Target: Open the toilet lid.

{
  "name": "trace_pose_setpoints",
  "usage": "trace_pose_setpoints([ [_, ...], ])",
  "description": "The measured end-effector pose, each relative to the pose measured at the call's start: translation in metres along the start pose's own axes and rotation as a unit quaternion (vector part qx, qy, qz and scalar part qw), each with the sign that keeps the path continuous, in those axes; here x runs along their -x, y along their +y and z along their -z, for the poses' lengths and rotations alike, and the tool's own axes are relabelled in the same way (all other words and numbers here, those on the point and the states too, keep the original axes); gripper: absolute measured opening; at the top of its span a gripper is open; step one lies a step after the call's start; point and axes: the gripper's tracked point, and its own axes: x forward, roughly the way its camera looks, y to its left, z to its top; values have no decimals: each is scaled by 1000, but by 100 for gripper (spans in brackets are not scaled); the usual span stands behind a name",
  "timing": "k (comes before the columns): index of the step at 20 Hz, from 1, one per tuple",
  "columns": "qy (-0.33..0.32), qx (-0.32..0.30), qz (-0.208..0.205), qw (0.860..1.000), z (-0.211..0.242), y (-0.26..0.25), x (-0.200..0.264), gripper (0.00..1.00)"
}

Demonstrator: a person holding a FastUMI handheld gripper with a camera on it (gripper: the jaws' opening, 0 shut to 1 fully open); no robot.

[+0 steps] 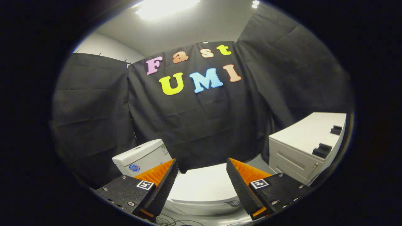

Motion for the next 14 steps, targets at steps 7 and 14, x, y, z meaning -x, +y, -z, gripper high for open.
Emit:
trace_pose_setpoints([
  [7,78,-131,22,988,95,-37,-20,96],
  [14,120,-246,65,960,159,-70,-29,95],
])
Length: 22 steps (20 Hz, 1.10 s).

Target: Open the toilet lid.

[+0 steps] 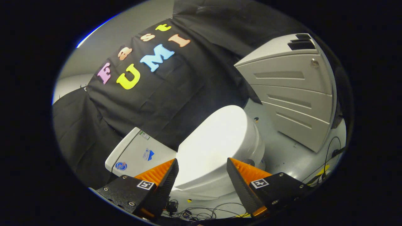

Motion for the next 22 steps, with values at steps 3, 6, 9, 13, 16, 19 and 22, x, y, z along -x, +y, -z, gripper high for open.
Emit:
trace_pose_setpoints([
  [3,21,-26,24,999,21,-22,-13,95],
  [6,33,-60,41,997,27,-40,-25,95],
  [9,38,-107,52,992,28,-61,-33,96],
  [13,49,-160,87,982,38,-93,-42,96],
  [16,41,-204,77,975,36,-98,-50,94],
  [19,38,-234,60,970,41,-105,-68,94],
  [22,27,-277,36,960,43,-110,-77,93],
])
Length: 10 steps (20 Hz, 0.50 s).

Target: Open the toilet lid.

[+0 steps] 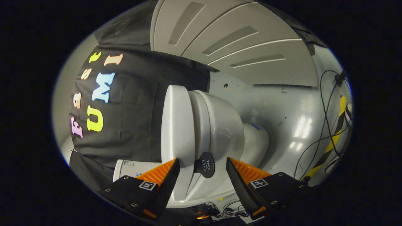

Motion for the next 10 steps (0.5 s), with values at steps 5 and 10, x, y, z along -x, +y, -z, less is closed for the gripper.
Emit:
trace_pose_setpoints([
  [5,-2,-4,-24,1000,3,0,-5,62],
  [10,0,15,-22,1000,-1,1,-10,34],
])
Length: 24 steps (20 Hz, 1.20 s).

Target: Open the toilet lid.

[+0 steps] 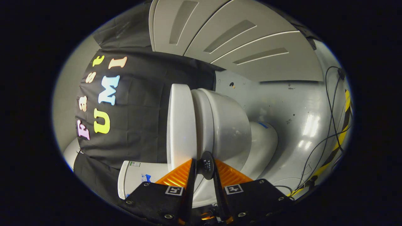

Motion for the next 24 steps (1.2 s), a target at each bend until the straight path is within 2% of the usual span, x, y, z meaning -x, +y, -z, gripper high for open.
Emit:
trace_pose_setpoints([
  [1,3,1,0,1000,0,-2,0,30],
  [2,1,0,-2,1000,-4,-1,3,21],
  [5,-2,-11,-17,1000,-4,4,3,13],
  [6,-5,-11,-20,1000,-5,6,3,7],
  [8,1,5,-15,1000,-4,4,2,0],
  [16,4,58,1,998,-3,17,10,0],
  [24,-2,158,13,987,-3,58,27,0],
])
